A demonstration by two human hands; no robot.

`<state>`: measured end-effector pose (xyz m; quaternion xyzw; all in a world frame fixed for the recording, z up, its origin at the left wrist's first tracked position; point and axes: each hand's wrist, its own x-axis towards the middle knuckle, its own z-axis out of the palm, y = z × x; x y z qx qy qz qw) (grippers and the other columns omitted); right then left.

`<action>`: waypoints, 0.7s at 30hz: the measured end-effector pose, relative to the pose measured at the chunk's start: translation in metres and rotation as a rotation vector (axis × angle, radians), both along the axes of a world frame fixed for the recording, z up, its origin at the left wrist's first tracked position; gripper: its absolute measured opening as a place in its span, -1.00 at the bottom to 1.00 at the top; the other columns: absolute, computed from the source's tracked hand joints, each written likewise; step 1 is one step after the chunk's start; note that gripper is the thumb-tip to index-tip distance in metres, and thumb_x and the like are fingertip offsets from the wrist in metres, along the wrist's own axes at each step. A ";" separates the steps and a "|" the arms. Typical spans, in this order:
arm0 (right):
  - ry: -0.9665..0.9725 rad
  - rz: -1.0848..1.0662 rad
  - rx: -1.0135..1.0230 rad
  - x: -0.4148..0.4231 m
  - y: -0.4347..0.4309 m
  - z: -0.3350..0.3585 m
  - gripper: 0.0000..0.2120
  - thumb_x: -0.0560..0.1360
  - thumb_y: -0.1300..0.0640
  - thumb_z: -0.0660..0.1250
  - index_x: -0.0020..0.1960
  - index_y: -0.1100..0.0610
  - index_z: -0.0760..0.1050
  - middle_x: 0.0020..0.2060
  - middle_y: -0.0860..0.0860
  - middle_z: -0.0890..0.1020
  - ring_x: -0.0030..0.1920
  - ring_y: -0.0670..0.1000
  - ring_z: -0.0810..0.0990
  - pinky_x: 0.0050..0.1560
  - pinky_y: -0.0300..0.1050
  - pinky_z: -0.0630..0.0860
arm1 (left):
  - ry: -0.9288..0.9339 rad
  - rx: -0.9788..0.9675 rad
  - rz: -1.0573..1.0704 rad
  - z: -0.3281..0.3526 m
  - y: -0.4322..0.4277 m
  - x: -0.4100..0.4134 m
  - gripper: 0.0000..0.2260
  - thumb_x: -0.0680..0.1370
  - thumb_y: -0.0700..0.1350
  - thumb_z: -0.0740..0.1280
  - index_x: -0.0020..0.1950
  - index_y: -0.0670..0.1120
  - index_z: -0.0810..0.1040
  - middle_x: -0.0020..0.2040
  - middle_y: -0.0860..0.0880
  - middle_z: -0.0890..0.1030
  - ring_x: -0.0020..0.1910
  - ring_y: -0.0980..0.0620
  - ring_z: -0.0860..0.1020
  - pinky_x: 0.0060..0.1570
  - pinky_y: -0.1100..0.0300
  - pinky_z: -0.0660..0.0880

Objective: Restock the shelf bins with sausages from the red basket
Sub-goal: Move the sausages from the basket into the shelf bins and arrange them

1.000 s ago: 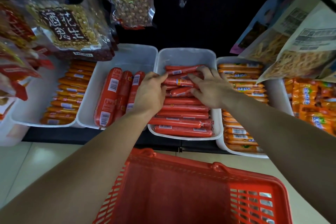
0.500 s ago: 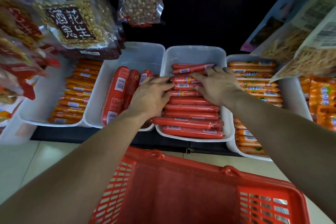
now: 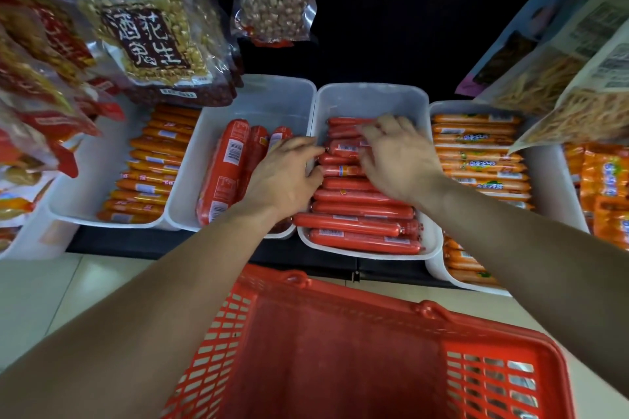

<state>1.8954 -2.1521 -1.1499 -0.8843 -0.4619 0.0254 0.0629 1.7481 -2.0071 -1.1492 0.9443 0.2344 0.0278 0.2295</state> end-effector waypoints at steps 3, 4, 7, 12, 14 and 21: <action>0.288 0.234 -0.069 -0.033 -0.025 0.009 -0.38 0.54 -0.37 -0.03 0.52 -0.15 0.25 0.45 0.00 0.35 0.43 0.12 0.32 0.40 0.14 0.32 | -0.018 0.012 0.000 0.005 0.003 -0.008 -0.63 0.61 0.01 0.26 0.41 0.03 0.48 0.46 0.07 0.41 0.46 0.00 0.28 0.44 0.11 0.19; 0.329 0.286 -0.176 -0.042 -0.034 0.007 -0.34 0.53 -0.42 -0.06 0.57 -0.22 0.11 0.53 -0.03 0.21 0.50 0.10 0.19 0.47 0.15 0.21 | -0.020 0.016 0.004 0.006 0.004 -0.011 -0.63 0.61 0.00 0.26 0.41 0.02 0.49 0.45 0.07 0.43 0.45 0.00 0.30 0.42 0.13 0.19; 0.247 0.353 -0.345 -0.050 -0.046 -0.008 -0.41 0.59 -0.37 -0.11 0.57 -0.32 -0.13 0.59 -0.10 -0.08 0.56 0.05 -0.10 0.52 0.17 -0.06 | 0.008 0.030 0.009 0.006 0.002 -0.021 -0.62 0.61 0.01 0.27 0.42 0.01 0.47 0.44 0.08 0.44 0.42 0.01 0.32 0.40 0.14 0.23; 0.055 0.252 -0.340 -0.013 -0.033 -0.009 -0.42 0.59 -0.33 -0.08 0.56 -0.30 -0.13 0.57 -0.10 0.10 0.54 0.13 0.07 0.50 0.24 0.11 | 0.031 0.040 -0.021 0.000 0.000 -0.028 -0.60 0.60 -0.01 0.27 0.44 -0.02 0.45 0.44 0.05 0.44 0.41 -0.02 0.34 0.41 0.11 0.25; 0.035 0.162 -0.312 -0.006 -0.028 -0.014 -0.42 0.62 -0.25 -0.03 0.58 -0.25 -0.15 0.55 -0.04 0.17 0.51 0.15 0.14 0.48 0.23 0.13 | 0.023 0.032 -0.023 -0.002 -0.001 -0.026 -0.59 0.60 -0.01 0.27 0.46 -0.03 0.43 0.45 0.04 0.43 0.42 -0.02 0.33 0.43 0.10 0.26; 0.060 0.278 -0.277 -0.015 -0.041 -0.007 -0.20 0.50 -0.47 -0.12 0.60 -0.15 -0.29 0.60 0.01 -0.04 0.57 0.11 -0.03 0.55 0.17 -0.05 | 0.014 0.036 -0.036 -0.007 0.002 -0.021 -0.55 0.63 0.04 0.22 0.51 0.00 0.35 0.52 0.06 0.33 0.48 0.00 0.25 0.46 0.08 0.21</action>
